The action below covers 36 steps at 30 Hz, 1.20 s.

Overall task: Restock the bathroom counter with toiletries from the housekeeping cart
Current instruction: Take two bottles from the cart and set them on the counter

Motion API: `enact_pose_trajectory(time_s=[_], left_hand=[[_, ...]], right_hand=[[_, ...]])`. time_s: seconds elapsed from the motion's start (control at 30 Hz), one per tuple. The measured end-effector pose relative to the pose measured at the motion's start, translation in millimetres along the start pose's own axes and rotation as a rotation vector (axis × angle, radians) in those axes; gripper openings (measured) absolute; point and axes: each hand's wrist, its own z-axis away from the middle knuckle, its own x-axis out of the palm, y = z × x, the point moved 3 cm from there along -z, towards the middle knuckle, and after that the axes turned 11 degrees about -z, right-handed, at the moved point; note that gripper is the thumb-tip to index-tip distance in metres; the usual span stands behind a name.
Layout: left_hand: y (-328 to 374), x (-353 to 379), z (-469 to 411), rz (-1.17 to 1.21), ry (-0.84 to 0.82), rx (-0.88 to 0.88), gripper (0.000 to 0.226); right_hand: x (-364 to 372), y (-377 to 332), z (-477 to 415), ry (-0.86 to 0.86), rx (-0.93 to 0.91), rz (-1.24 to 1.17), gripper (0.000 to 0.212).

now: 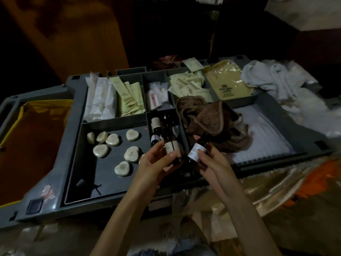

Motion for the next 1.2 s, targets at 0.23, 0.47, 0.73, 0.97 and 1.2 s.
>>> enact_pose_trajectory(time_s=[0.23, 0.47, 0.73, 0.97, 1.2], left_hand=[[-5, 59, 1, -0.007, -0.135, -0.031, 0.045], [-29, 139, 18, -0.156, -0.332, -0.094, 0.046], [-61, 261, 95, -0.346, -0.783, -0.144, 0.035], [-106, 366, 190, -0.500, -1.182, -0.248, 0.032], [-157, 442, 286, -0.637, -1.494, -0.388, 0.038]], right_hand=[[-37, -31, 42, 0.184, -0.127, -0.200, 0.055], [-89, -58, 125, 0.387, -0.255, -0.350, 0.031], [-153, -84, 272, 0.560, -0.457, -0.343, 0.032], [-180, -76, 423, 0.904, -0.658, -0.146, 0.024], [-183, -33, 549, 1.333, -0.893, -0.103, 0.035]])
